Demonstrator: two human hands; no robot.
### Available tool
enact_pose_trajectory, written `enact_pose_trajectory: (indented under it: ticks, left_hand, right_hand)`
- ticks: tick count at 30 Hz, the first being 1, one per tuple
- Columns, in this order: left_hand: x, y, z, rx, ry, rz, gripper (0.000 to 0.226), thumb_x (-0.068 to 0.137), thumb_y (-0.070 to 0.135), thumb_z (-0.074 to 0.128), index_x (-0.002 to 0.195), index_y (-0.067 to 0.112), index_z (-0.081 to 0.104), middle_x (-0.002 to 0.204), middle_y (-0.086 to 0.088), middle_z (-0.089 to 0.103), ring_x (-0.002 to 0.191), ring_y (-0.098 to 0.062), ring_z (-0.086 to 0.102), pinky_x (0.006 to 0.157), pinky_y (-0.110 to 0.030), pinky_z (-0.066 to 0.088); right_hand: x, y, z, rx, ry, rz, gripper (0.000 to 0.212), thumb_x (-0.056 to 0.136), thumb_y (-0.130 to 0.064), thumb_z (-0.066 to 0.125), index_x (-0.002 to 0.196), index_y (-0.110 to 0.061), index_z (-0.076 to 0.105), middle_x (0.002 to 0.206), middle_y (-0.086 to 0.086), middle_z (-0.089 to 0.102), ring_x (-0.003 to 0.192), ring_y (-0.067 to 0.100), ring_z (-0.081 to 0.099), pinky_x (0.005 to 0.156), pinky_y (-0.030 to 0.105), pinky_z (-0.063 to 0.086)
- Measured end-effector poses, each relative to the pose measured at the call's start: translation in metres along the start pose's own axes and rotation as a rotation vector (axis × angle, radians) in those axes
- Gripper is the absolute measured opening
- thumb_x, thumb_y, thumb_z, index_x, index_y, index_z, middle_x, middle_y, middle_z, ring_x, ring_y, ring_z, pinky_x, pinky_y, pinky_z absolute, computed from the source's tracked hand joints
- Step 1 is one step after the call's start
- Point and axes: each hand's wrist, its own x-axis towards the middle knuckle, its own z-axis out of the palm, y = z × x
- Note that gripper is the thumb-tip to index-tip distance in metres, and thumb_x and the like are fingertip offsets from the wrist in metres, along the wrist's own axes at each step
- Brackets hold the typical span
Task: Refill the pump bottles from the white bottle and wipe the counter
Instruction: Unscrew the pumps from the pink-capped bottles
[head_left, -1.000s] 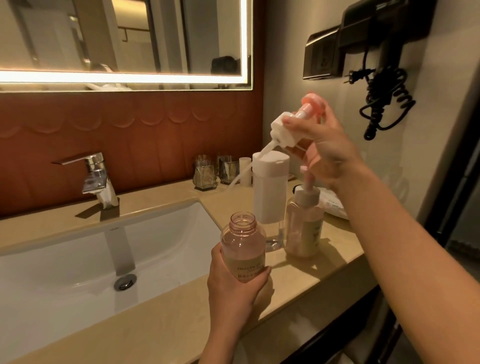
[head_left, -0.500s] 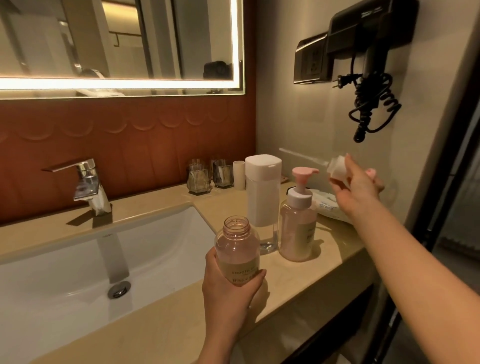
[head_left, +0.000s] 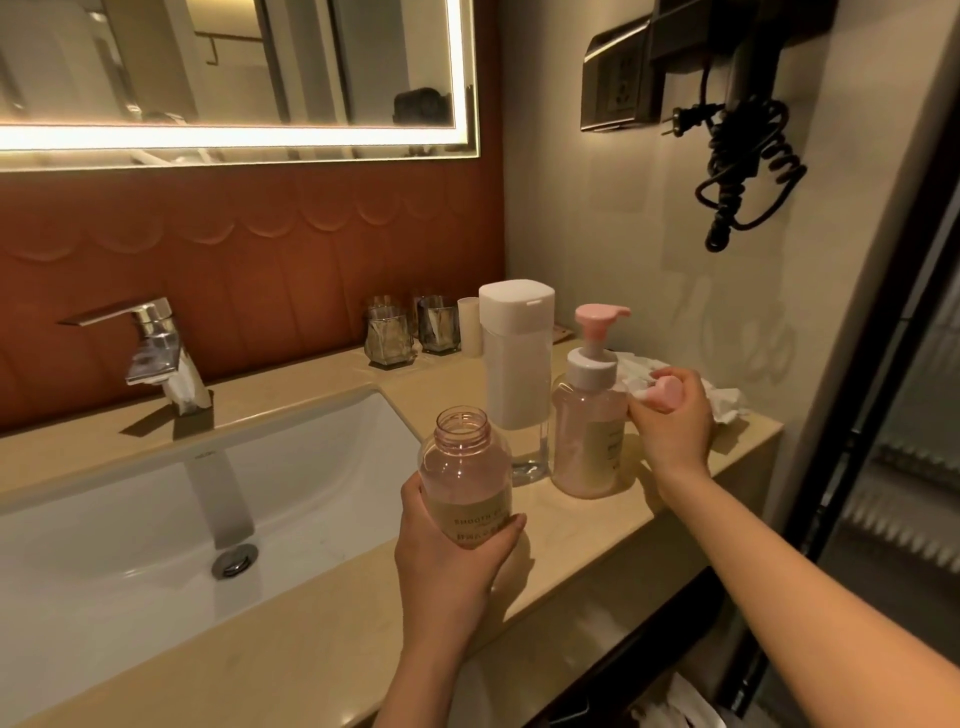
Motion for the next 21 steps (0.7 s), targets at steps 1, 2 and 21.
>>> enact_pose_trajectory:
  ticks: [1,2,21]
  left_hand:
    - [0.000,0.000,0.000,-0.002,-0.005,-0.003,0.078,0.056,0.027,0.090,0.117,0.035,0.042,0.104,0.017,0.059,0.092,0.002,0.057,0.072,-0.021,0.047]
    - [0.000,0.000,0.000,-0.006,-0.009,-0.004,0.079,0.056,0.028,0.090,0.118,0.034,0.042,0.105,0.017,0.059,0.093,0.002,0.057,0.072,-0.020,0.047]
    - [0.000,-0.001,-0.001,-0.002,-0.083,-0.013,0.097,0.046,0.039,0.070,0.134,0.040,0.028,0.128,0.007,0.043,0.119,-0.019,0.046,0.096,-0.047,0.048]
  right_hand:
    - [0.001,0.001,-0.001,-0.038,-0.005,-0.022,0.037,0.077,-0.010,0.073,0.106,-0.021,0.052,0.107,0.003,0.057,0.097,0.021,0.053,0.076,0.031,0.046]
    - [0.002,0.003,-0.002,-0.077,-0.017,-0.042,0.035,0.078,-0.011,0.073,0.106,-0.021,0.053,0.108,0.003,0.057,0.098,0.021,0.053,0.076,0.030,0.044]
    - [-0.004,-0.035,-0.004,0.057,-0.306,-0.150,0.029,0.093,-0.033,0.054,0.118,-0.019,0.056,0.113,-0.001,0.060,0.107,0.017,0.055,0.088,0.034,0.047]
